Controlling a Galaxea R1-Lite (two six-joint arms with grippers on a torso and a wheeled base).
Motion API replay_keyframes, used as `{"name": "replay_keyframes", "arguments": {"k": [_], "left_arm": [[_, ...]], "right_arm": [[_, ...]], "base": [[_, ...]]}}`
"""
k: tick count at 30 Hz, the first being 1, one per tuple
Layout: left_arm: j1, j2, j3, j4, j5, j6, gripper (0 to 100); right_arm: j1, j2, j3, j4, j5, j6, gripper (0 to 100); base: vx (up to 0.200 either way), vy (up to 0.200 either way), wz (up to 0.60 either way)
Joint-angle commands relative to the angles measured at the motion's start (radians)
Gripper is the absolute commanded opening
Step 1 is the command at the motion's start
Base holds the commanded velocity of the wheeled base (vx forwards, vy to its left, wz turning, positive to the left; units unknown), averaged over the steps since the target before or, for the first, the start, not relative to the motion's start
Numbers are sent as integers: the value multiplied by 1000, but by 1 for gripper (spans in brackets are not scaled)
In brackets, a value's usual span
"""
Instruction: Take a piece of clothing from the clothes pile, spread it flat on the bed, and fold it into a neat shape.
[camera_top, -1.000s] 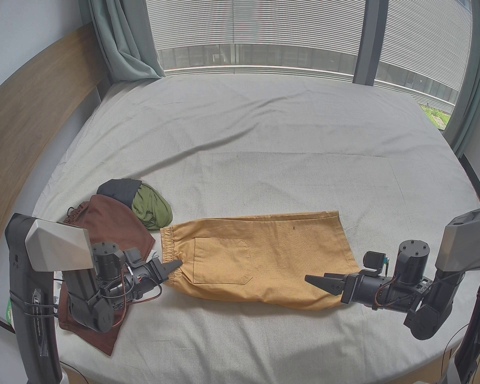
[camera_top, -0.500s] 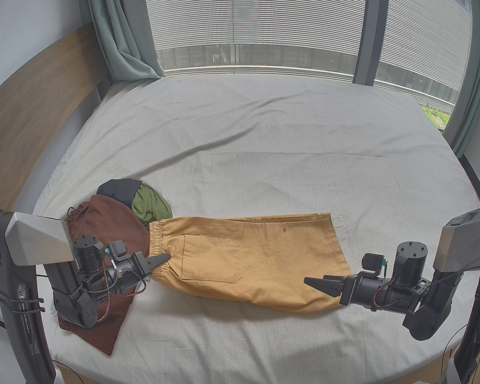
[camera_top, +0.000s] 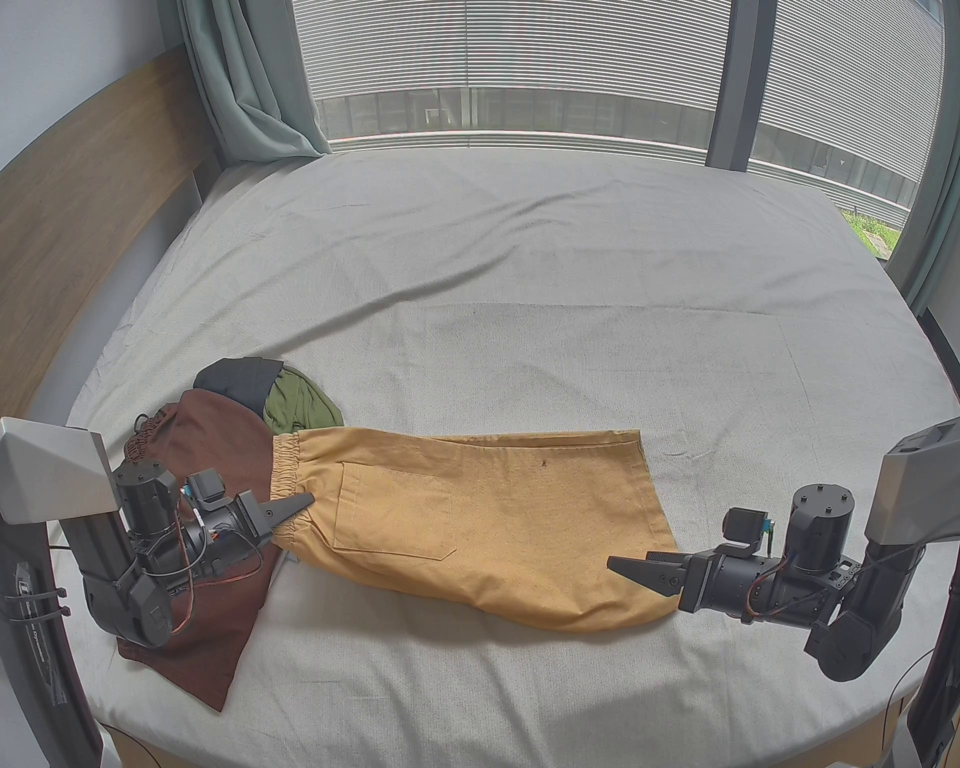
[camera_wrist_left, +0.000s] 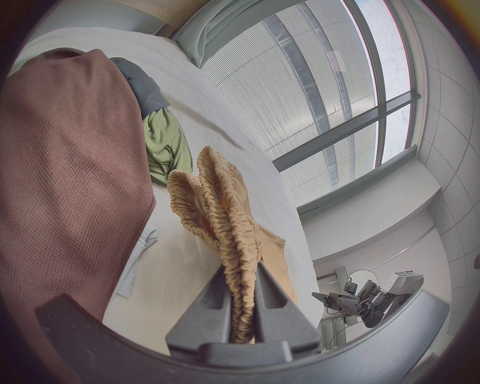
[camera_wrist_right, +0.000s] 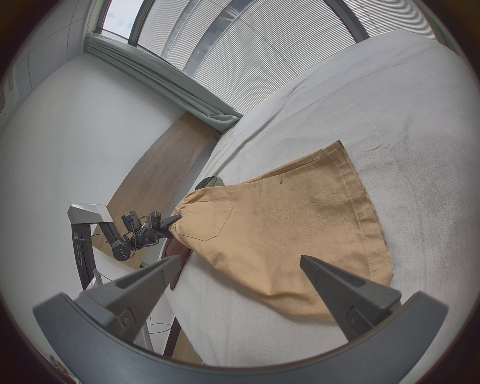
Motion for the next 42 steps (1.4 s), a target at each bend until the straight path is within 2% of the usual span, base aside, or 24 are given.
{"name": "replay_keyframes", "arguments": {"k": [1, 5, 14, 20, 26, 42], "left_arm": [[18, -19, 3, -1, -9, -1, 0], [38, -30, 8, -1, -28, 0, 0], [26, -31, 21, -1, -31, 5, 0], [-8, -28, 23, 1, -25, 59, 0], [-63, -45, 28, 1, -17, 57, 0], [-113, -56, 9, 1, -17, 48, 0]], "right_arm": [[3, 3, 0, 0, 1, -1, 100], [3, 6, 0, 0, -1, -1, 100], [1, 6, 0, -2, -1, -1, 100], [-2, 6, -2, -2, -1, -1, 100], [-2, 4, -2, -2, 1, -1, 100], [-5, -5, -2, -2, 1, -1, 100]], "base": [[0, 0, 0], [0, 0, 0], [0, 0, 0], [0, 0, 0], [0, 0, 0], [0, 0, 0]]}}
